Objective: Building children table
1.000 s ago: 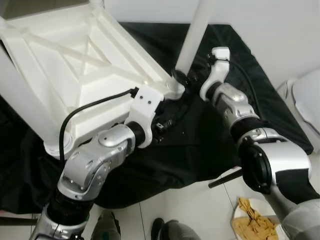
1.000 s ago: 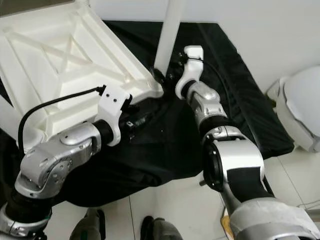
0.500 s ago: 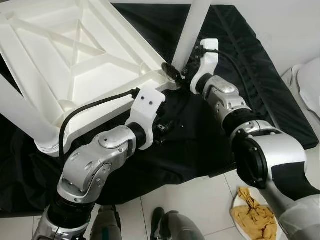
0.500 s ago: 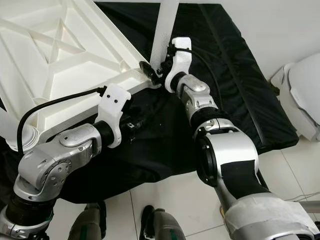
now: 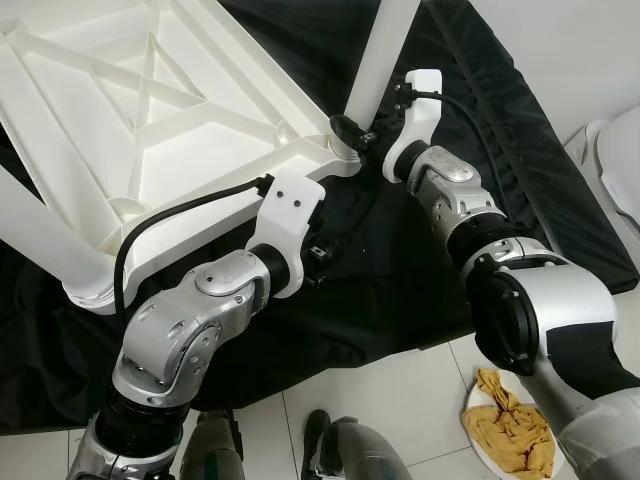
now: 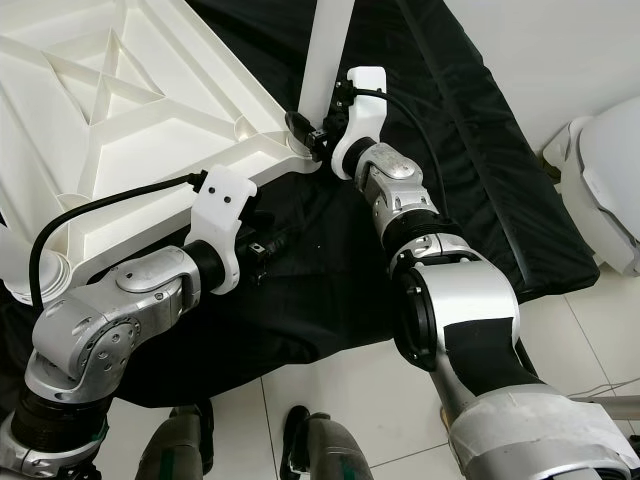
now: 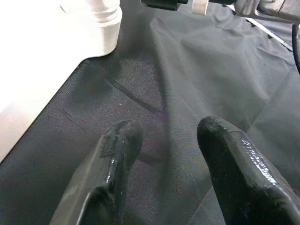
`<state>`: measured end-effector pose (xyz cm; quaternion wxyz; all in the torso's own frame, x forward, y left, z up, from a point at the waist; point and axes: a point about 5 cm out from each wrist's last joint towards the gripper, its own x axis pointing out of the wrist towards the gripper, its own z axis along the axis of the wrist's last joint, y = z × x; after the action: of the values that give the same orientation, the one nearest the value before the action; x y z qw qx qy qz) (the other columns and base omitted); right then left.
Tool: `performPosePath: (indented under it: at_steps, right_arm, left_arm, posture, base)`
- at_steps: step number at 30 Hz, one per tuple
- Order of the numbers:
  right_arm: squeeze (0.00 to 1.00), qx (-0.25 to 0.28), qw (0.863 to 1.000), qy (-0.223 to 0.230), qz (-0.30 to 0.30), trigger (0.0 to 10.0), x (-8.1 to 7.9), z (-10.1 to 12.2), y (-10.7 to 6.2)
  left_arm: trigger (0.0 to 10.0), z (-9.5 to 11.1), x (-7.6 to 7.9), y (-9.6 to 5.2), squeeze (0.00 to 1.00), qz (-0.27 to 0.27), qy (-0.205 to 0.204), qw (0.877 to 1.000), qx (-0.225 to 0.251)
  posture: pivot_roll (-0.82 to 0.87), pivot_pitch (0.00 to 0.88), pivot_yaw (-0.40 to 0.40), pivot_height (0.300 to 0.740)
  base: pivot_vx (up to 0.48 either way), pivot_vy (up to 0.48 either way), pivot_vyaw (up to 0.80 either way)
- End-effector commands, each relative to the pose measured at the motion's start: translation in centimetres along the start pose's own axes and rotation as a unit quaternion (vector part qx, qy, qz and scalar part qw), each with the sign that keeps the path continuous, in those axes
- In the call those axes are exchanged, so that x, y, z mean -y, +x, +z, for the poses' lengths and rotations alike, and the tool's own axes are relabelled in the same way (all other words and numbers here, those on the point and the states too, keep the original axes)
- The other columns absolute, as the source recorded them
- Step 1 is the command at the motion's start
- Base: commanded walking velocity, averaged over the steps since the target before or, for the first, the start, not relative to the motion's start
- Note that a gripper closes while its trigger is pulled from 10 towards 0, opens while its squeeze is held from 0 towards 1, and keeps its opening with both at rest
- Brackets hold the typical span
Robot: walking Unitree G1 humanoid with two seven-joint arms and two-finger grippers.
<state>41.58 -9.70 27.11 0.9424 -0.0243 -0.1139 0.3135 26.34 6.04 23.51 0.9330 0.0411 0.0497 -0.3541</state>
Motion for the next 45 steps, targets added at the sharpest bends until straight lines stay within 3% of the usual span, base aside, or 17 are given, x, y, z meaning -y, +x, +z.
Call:
performPosePath:
  at_steps: [1, 4, 17, 25, 30, 38, 45]
  right_arm:
    - [0.0, 0.007, 0.999, 0.015, 0.037, 0.0, -0.1, -1.0, -0.8]
    - [0.0, 0.015, 0.996, 0.015, 0.086, 0.0, -0.7, -1.6, -1.2]
    - [0.0, 0.055, 0.985, 0.014, 0.162, 0.0, -2.2, -2.2, -2.0]
    - [0.0, 0.074, 0.984, 0.01, 0.159, 0.0, -2.2, -3.0, -3.7]
    - [0.0, 0.084, 0.988, 0.021, 0.126, 0.0, -2.3, -4.0, -5.9]
    - [0.0, 0.087, 0.99, 0.027, 0.112, 0.0, -2.9, -4.5, -7.1]
    - [0.0, 0.082, 0.994, 0.024, 0.063, 0.0, -3.0, -5.1, -9.7]
  left_arm:
    - [10.0, 0.1, 0.4, 0.4, 0.0, -0.014, 0.001, 1.0, 0.002]
    - [10.0, 0.5, 0.5, 0.8, 0.0, -0.022, 0.002, 1.0, 0.009]
    - [10.0, 1.1, 0.5, 1.7, 0.0, -0.034, 0.004, 0.999, 0.022]
    - [10.0, 1.2, 0.3, 2.0, 0.0, -0.036, 0.006, 0.999, 0.026]
    - [10.0, 1.3, 0.1, 2.4, 0.0, -0.039, 0.013, 0.999, 0.029]
    - [10.0, 1.6, 0.0, 2.7, 0.0, -0.046, 0.014, 0.998, 0.035]
    - [10.0, 1.5, -0.3, 3.2, 0.0, -0.054, 0.024, 0.998, 0.035]
  posture:
    - [0.17, 0.273, -0.097, 0.74]
    - [0.15, 0.269, -0.092, 0.74]
    - [0.11, 0.25, -0.09, 0.74]
    - [0.09, 0.222, -0.08, 0.74]
    - [0.07, 0.197, -0.067, 0.74]
    - [0.05, 0.177, -0.053, 0.74]
    - [0.01, 0.138, -0.021, 0.74]
  base:
    - [0.0, 0.0, 0.0]
    - [0.0, 0.0, 0.0]
    - [0.0, 0.0, 0.0]
    - [0.0, 0.0, 0.0]
    - [0.0, 0.0, 0.0]
    - [0.0, 0.0, 0.0]
    - [0.0, 0.0, 0.0]
